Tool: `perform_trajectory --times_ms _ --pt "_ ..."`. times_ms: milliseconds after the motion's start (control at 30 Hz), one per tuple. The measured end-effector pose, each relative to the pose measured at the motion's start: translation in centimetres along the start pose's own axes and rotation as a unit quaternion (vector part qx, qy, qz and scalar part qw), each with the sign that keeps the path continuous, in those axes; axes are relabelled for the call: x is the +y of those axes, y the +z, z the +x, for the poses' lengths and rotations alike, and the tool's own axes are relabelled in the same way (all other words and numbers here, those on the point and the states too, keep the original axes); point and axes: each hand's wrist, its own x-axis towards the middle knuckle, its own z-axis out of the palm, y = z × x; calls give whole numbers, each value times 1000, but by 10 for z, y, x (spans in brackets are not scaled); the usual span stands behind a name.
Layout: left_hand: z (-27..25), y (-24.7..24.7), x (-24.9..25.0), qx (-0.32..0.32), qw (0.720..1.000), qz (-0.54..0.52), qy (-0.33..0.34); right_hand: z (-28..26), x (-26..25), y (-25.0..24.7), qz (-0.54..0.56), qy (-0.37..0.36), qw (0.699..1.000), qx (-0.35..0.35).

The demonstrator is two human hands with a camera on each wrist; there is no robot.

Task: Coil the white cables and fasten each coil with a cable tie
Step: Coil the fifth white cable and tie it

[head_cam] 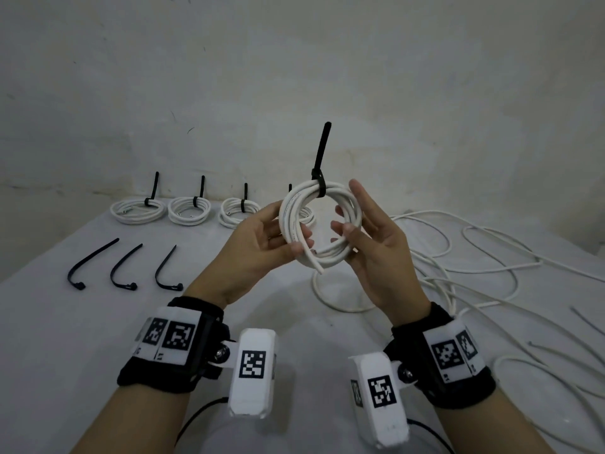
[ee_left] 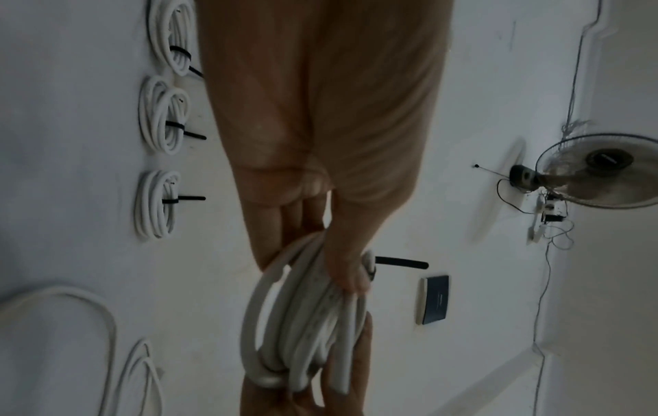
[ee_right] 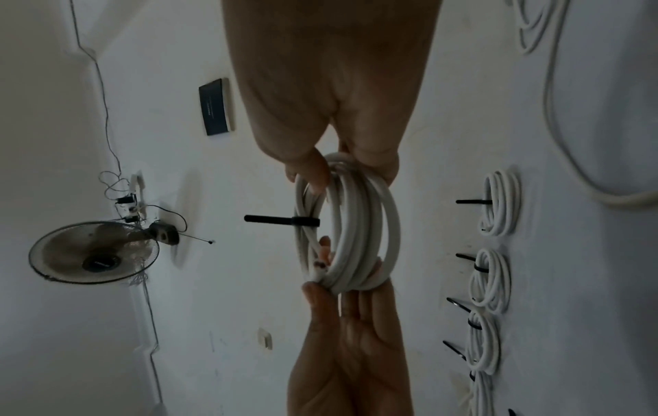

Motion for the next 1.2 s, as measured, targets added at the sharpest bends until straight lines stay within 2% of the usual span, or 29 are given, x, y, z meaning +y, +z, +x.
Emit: perform_trajectory --times_ms 167,400,667,1000,1200 --pt "0 3 -3 36 999 15 32 -1 7 -3 -52 -26 998 -1" --pt "-1 3 -2 8 997 71 23 1 9 -7 -126 -69 990 1" --pt "0 13 -7 94 986 117 69 1 8 -6 -150 -91 984 -9" --pt "0 23 -12 146 987 30 67 1 10 -9 -124 -74 989 -16" --pt "3 26 -18 169 984 8 62 1 7 -16 -110 -47 990 -68"
